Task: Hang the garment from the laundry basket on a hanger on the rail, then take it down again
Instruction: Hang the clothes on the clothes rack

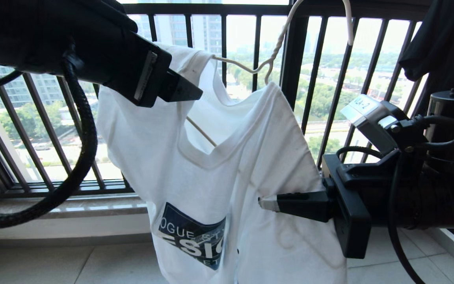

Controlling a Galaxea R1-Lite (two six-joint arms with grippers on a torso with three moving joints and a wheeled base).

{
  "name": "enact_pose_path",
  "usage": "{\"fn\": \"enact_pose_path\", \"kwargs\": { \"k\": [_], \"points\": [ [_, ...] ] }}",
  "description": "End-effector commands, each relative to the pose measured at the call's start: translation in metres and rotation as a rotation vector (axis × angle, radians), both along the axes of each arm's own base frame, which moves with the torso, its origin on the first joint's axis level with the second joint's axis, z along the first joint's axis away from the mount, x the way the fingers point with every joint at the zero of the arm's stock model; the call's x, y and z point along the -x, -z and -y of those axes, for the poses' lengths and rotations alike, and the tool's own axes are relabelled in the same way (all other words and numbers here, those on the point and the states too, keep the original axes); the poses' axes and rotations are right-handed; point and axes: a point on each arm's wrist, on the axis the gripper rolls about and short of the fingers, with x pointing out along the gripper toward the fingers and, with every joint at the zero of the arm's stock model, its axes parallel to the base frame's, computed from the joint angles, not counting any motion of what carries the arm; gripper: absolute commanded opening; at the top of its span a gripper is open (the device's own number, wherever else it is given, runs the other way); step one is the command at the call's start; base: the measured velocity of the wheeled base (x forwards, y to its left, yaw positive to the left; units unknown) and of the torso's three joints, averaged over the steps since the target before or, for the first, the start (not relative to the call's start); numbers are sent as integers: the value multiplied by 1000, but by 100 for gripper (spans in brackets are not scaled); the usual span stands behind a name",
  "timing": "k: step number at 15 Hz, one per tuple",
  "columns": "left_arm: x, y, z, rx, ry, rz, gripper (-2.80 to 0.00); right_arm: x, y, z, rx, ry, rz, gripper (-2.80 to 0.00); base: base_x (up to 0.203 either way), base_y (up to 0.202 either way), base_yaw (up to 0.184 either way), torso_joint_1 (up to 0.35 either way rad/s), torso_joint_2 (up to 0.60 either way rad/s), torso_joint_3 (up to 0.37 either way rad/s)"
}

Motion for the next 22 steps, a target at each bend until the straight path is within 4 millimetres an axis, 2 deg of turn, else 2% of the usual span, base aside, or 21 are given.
{"fn": "enact_pose_path", "kwargs": {
  "k": [1,5,11,14,16,22],
  "points": [
    [-9,5,8,-5,-13,3,-280,1,-1,1,-4,-5,6,-280,0,0,0,0,0,0],
    [-12,5,11,28,-16,39,-280,1,-1,1,-5,-3,6,-280,0,0,0,0,0,0],
    [-10,-11,10,133,-4,123,-280,1,-1,1,-4,-3,5,-280,0,0,0,0,0,0],
    [10,-28,13,254,149,147,-280,0,1,0,0,-5,0,-280,0,0,0,0,0,0],
    [12,-36,22,288,199,164,-280,0,1,0,2,-7,-1,-280,0,0,0,0,0,0],
    [24,-36,32,295,318,144,-280,1,3,-1,5,-13,-4,-280,0,0,0,0,0,0]
  ]
}}
